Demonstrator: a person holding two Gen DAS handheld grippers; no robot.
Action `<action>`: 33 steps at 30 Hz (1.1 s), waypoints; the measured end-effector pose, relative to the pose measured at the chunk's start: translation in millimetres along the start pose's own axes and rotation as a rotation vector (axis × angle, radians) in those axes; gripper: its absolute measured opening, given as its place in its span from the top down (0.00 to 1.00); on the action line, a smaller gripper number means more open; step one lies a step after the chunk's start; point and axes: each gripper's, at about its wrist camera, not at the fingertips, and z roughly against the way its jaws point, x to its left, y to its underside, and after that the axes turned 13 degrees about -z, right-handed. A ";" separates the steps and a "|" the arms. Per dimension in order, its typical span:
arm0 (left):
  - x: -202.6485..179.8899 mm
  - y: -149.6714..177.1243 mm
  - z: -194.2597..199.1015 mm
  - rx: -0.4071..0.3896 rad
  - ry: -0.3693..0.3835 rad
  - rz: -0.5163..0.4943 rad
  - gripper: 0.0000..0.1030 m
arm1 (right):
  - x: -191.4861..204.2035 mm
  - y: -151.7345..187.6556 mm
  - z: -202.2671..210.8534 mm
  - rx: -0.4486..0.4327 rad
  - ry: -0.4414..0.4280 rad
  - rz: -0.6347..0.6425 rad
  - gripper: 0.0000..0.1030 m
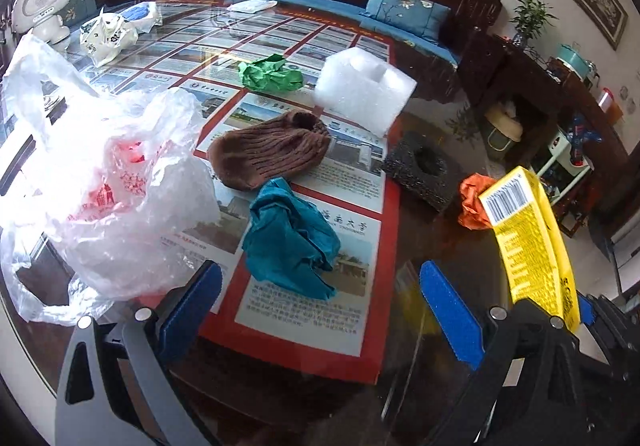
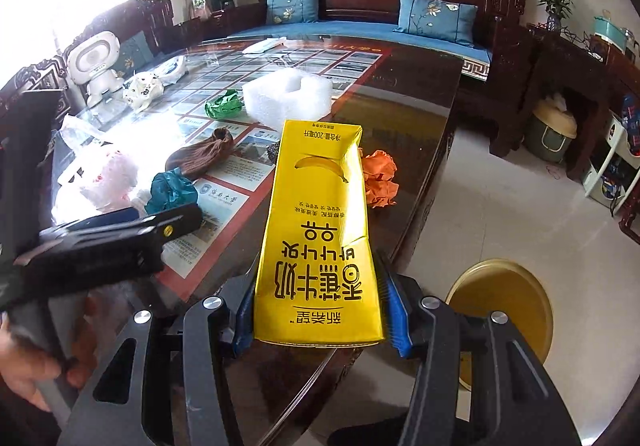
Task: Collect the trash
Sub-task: 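Grasp the teal cloth with the left gripper while right holds carton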
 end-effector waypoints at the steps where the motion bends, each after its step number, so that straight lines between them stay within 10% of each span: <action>1: 3.6 -3.4 -3.0 0.008 -0.014 0.008 0.04 | 0.1 -0.9 -0.5 0.001 -0.006 0.001 0.50; 8: 14.1 -21.4 -22.7 0.082 -0.101 0.003 0.10 | 1.9 -4.3 -5.0 0.005 -0.046 0.002 0.50; 13: 13.8 -20.3 -20.0 0.081 -0.092 -0.020 0.57 | 0.2 -5.4 -6.6 0.012 -0.060 0.000 0.50; 33: -0.8 30.3 81.4 -0.116 0.097 -0.152 0.60 | -2.2 8.0 22.5 -0.025 -0.039 0.020 0.50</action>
